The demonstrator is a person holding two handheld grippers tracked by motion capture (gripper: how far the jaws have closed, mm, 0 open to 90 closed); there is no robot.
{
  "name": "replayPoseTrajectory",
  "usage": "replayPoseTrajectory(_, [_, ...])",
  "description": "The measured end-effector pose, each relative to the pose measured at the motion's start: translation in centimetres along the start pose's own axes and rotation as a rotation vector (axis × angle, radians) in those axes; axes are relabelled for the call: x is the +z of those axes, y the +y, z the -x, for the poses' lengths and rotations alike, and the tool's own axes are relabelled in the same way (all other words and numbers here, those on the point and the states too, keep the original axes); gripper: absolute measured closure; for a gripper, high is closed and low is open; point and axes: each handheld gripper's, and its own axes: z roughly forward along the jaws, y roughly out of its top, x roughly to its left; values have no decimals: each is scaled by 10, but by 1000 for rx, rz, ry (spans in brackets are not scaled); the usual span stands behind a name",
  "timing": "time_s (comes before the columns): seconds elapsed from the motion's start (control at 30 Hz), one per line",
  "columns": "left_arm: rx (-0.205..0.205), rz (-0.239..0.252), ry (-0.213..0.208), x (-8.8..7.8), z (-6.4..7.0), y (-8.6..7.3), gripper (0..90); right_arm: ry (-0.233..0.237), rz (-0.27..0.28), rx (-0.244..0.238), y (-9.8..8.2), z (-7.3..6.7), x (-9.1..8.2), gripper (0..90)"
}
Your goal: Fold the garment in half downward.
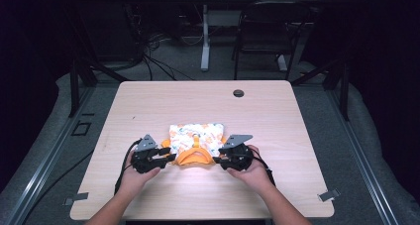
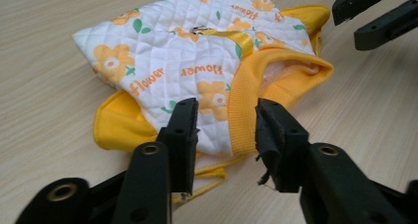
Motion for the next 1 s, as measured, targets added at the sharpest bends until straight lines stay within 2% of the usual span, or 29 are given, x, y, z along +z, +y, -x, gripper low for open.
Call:
replayPoseTrajectory(0.13, [-19,6,12,-7,-1,-4,510,-3,7,-10,-4,-4,-7,527])
replayPoseTrajectory(0.2, [-41,16,17,-14,-2,-7,495,-1,6,-19,-6,-5,-10,519])
replayPoseTrajectory(0.23, [-39,18,18,-17,-3,-8,492,5,20,-12,-6,-6,-11,516])
replayPoseTrajectory(0.33, [-40,25,3,-24,-3,-11,492,31,14,-11,-7,-7,-12,493])
replayPoseTrajectory(0.43, [-40,-7,-19,-27,1,-18,493,23,16,-49,-11,-12,-14,474])
replayPoseTrajectory(0.53, [-20,-27,-20,-28,2,-21,497,34,-3,-46,-14,-15,-16,474])
replayPoseTrajectory(0.67, [-19,-43,-32,-28,4,-25,497,37,-19,-74,-18,-21,-19,462])
replayPoseTrajectory(0.77, [9,-34,-15,-28,6,-25,489,45,-47,-58,-20,-24,-17,412])
replayPoseTrajectory(0.8, [20,-18,-9,-28,7,-25,479,48,-36,-51,-20,-25,-15,396])
replayPoseTrajectory(0.83, [26,-23,-6,-28,8,-25,474,48,-37,-48,-20,-26,-14,377])
replayPoseTrajectory(0.9, [17,-53,3,-26,9,-25,462,34,-48,-45,-20,-26,-12,356])
replayPoseTrajectory(0.97, [-16,-90,-1,-24,10,-25,463,29,-56,-27,-21,-25,-10,331])
replayPoseTrajectory(1.0, [-18,-106,4,-23,9,-26,460,29,-60,-11,-22,-24,-9,322])
